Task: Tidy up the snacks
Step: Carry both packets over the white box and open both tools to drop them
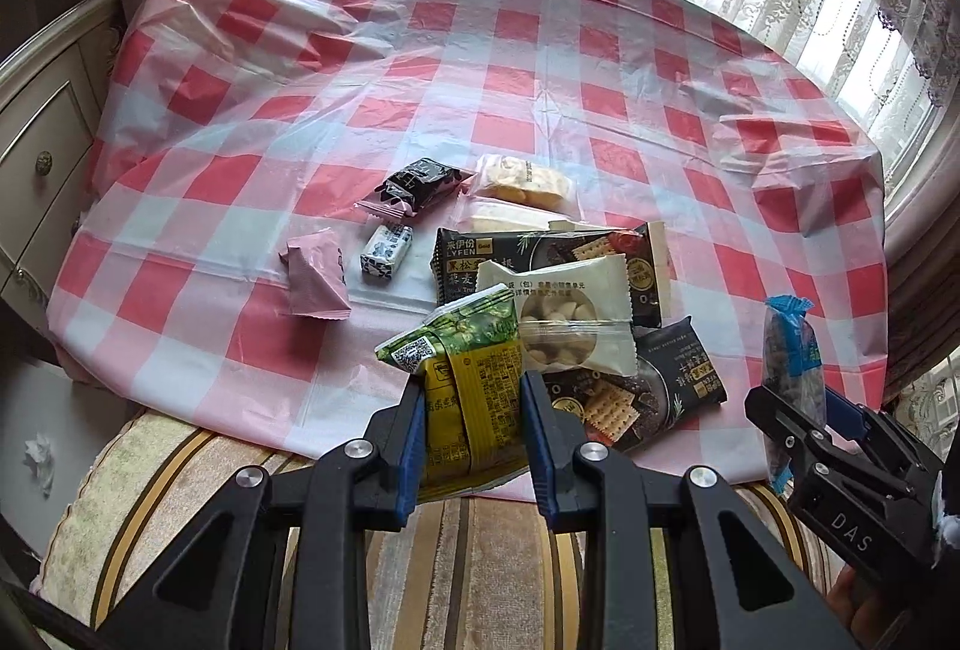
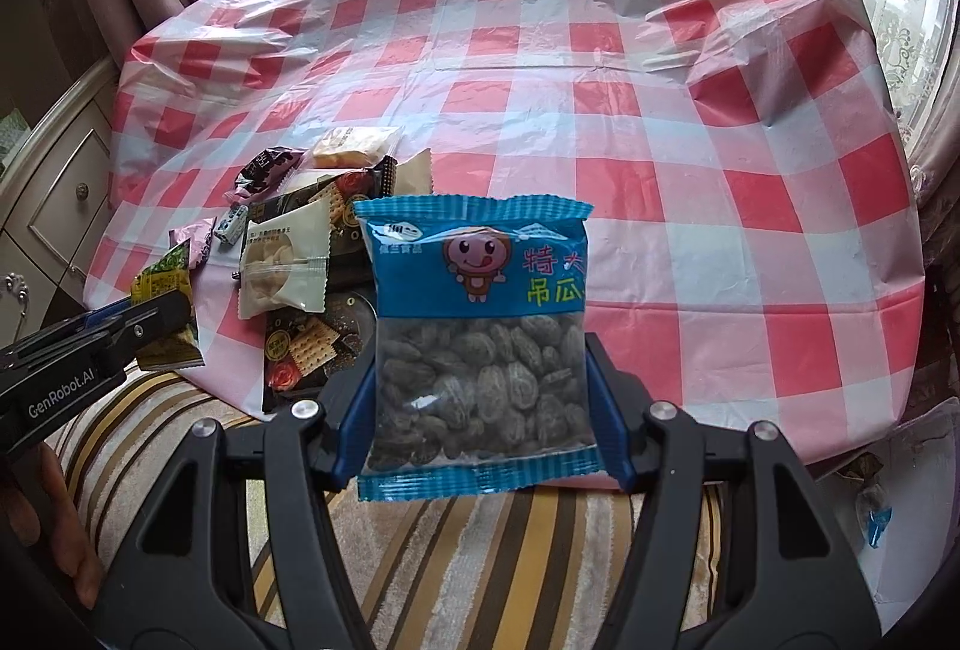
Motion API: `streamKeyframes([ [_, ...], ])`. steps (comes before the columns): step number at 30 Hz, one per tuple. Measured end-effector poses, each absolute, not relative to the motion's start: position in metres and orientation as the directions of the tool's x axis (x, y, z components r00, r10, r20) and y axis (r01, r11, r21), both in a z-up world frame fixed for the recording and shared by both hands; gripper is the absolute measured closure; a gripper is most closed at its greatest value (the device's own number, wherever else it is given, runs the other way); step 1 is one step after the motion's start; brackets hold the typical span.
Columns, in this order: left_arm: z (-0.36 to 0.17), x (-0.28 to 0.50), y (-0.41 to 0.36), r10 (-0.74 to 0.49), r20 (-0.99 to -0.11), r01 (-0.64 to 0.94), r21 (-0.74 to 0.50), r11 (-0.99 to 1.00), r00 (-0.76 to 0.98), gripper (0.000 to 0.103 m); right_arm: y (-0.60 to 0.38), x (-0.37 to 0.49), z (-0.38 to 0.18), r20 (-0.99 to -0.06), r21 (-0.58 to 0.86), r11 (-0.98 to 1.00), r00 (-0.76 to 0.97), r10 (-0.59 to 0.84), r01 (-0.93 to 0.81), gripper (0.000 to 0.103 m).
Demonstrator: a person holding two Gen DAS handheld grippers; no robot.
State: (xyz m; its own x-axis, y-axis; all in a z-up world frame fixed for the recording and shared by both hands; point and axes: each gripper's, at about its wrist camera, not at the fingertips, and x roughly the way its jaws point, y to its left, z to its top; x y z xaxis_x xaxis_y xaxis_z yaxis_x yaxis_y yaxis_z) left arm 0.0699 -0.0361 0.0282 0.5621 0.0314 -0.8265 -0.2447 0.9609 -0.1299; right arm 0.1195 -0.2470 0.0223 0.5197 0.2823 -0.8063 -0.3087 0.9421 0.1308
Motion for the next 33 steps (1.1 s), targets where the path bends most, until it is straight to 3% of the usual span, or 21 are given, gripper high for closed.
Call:
streamKeyframes([
  [33,0.039,0.061,-0.178,-0.131,-0.823,0.09,-0.097,0.991,0.553,0.072,-0.381,0.063,0.027,-0.803,0.189,0.98,0.564,0.194,-0.068,0.039],
])
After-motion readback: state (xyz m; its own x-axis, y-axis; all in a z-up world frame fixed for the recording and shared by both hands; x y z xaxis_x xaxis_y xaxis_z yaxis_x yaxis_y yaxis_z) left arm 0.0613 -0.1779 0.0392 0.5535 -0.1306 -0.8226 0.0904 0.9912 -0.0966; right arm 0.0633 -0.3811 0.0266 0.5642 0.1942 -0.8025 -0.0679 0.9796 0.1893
